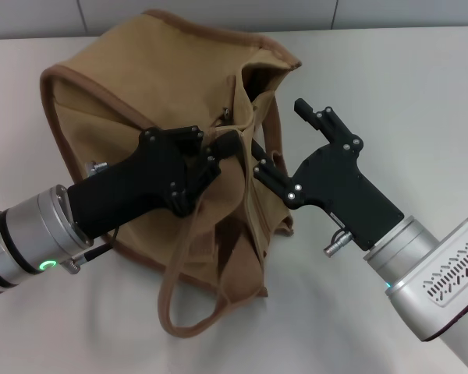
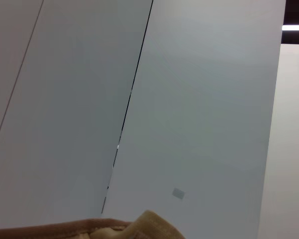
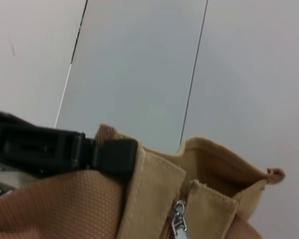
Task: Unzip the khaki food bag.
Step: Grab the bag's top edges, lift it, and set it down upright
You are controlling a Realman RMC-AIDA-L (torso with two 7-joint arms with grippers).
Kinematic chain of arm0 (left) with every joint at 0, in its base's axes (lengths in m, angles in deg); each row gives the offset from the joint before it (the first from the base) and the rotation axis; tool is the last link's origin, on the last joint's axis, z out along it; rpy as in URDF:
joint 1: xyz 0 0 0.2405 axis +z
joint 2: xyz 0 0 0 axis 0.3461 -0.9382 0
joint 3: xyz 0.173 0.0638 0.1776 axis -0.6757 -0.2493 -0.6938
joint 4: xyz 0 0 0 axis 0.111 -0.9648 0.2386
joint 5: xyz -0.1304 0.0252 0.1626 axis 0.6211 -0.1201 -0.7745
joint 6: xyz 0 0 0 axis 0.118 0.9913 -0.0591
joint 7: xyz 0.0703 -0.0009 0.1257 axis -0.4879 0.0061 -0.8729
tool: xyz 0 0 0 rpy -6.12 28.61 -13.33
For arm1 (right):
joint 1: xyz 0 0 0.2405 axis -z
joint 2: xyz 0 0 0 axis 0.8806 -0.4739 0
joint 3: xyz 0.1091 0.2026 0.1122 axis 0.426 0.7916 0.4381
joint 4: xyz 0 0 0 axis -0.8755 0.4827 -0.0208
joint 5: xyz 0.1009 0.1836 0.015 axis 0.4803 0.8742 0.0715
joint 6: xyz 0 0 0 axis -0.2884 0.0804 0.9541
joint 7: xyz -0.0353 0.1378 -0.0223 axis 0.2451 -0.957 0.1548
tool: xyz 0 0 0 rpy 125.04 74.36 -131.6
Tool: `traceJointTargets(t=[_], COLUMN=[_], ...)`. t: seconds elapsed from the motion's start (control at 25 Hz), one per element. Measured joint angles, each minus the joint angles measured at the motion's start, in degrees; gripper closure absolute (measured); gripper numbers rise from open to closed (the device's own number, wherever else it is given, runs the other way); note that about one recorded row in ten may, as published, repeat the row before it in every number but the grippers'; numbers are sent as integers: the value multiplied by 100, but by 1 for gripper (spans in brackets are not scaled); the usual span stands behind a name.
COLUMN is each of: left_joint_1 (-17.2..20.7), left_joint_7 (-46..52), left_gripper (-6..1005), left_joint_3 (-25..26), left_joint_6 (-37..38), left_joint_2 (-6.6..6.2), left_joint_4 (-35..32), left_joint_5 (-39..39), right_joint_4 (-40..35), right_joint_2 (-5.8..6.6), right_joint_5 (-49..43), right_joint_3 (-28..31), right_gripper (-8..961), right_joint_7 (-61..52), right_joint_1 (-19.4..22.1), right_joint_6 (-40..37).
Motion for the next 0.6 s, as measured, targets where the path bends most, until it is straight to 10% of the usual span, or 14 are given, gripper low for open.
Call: traceJointTargets(t=[0.6], left_joint_1=[27], left_joint_7=[0], left_gripper=[942], left_joint_3=[-6], left_joint_6=[14], left_joint_2=[0], left_joint_4=[0], left_joint_5=[0], right_joint_4=[96], right_joint_2=[0], right_joint_5=[0], right_joint_3=[3], right_gripper=[211], right_joint_7=[-15], right_joint_1=[77], right_joint_6=[-378])
